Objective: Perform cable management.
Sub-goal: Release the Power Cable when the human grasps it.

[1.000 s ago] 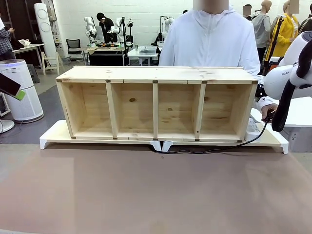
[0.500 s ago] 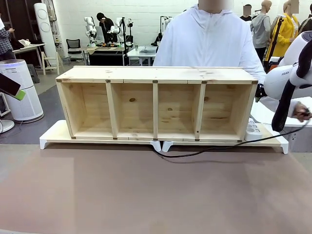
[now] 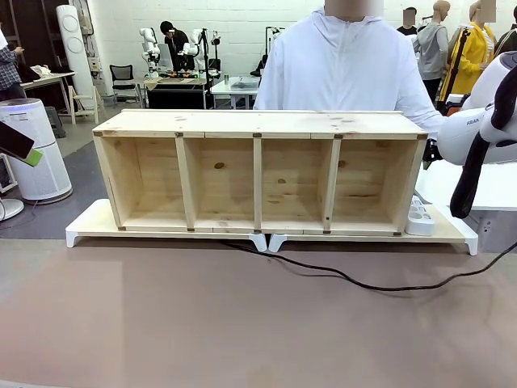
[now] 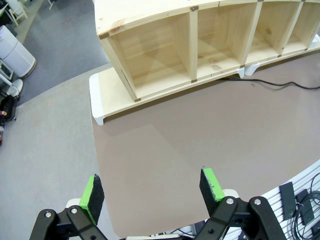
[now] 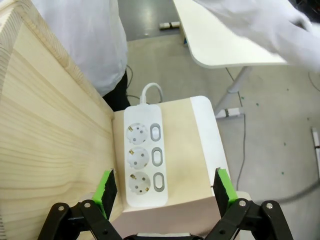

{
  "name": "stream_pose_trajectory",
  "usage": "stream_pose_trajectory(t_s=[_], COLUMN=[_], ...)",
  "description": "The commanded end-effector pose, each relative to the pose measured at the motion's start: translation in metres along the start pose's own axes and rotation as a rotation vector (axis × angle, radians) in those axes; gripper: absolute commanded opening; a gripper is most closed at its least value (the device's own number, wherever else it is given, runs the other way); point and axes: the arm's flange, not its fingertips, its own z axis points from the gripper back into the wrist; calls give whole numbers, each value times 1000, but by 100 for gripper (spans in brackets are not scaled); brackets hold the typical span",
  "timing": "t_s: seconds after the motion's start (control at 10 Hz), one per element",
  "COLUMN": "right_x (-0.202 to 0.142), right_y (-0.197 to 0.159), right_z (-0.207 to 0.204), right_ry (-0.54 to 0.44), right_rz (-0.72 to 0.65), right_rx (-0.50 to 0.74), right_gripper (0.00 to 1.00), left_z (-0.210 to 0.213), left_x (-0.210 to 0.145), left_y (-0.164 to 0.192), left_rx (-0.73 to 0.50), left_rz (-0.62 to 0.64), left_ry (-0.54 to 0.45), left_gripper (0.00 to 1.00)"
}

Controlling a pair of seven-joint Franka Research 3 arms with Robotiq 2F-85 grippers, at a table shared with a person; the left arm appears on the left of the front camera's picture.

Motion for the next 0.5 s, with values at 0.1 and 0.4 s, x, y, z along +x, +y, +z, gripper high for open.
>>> stream_pose_trajectory(t_s=[0.1,0.4], right_x=[-1,-1], right_y=[2,2], right_z=[0,0], right_ry=[7,7], right_rz=[2,2], right_rx=[-1,-1], right_gripper=[100,100], left_z=[-1,-1], left_x=[2,2], left_y=[0,0], left_rx=[4,4], left_rz=[0,0], left_ry=[-10,-10], left_gripper=[100,100])
